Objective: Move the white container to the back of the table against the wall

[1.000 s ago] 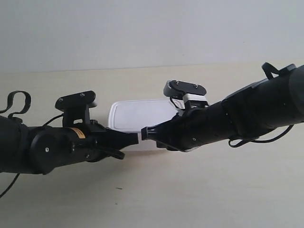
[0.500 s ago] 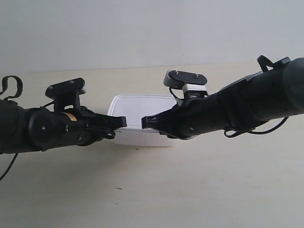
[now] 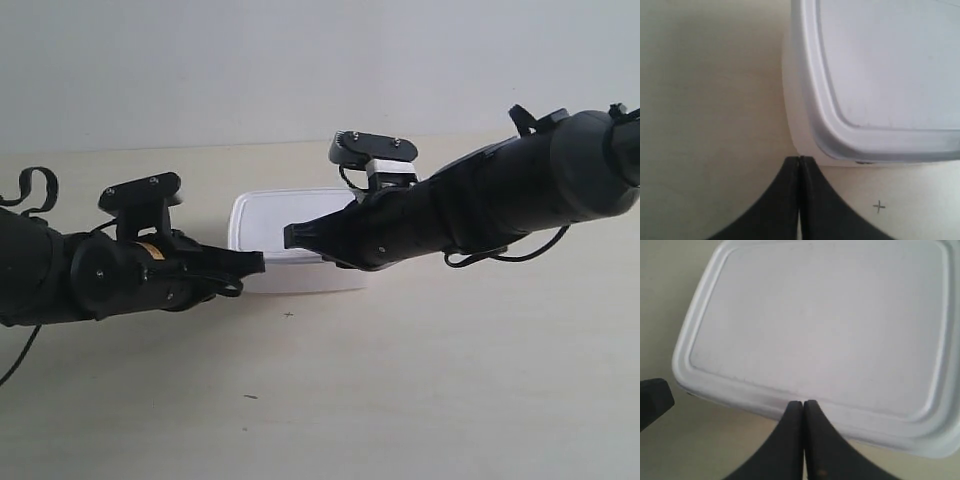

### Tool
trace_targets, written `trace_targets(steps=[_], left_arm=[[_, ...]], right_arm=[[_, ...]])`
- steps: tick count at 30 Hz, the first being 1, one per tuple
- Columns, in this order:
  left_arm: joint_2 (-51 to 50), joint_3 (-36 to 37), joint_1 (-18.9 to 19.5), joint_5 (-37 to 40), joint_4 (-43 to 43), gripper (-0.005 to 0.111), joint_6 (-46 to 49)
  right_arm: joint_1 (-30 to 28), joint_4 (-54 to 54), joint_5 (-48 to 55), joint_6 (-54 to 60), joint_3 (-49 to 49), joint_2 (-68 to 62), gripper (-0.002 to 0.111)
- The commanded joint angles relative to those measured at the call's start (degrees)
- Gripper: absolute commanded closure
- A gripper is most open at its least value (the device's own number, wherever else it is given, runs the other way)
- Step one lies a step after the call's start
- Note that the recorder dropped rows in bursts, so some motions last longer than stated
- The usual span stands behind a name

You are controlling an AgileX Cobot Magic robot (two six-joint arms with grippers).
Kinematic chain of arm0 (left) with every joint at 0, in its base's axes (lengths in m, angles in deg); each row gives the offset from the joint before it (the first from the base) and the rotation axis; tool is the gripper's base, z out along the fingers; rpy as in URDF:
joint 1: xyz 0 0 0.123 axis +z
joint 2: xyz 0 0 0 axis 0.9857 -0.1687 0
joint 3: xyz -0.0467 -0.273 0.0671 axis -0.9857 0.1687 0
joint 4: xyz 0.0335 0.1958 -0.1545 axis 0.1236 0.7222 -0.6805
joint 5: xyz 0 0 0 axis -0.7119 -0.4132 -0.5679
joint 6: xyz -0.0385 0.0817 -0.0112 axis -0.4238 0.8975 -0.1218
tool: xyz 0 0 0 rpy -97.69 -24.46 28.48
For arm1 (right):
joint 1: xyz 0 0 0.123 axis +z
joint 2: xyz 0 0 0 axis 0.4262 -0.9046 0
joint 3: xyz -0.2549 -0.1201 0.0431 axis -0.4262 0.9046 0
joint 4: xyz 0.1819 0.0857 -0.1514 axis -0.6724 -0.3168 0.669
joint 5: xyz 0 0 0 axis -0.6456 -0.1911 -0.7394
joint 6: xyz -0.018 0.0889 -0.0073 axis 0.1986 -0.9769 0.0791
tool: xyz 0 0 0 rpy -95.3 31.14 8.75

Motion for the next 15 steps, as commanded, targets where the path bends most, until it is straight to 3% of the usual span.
trace_targets(steps=[1, 8, 15], left_arm=[[0.19, -0.26, 1.36, 0.83, 0.01, 0.107, 0.25], [1.19, -0.26, 1.80, 1.10, 0.01, 0.107, 0.25], [1.03, -0.26, 1.80, -3.94, 0.26, 0.107, 0.25]], right_arm=[[0.22, 0.04, 0.07, 0.44, -2.09, -2.09, 0.108], [0.22, -0.27, -0.01, 0.44, -5.75, -5.33, 0.108], [0.22, -0.27, 0.05, 0.44, -10.11, -8.22, 0.108]])
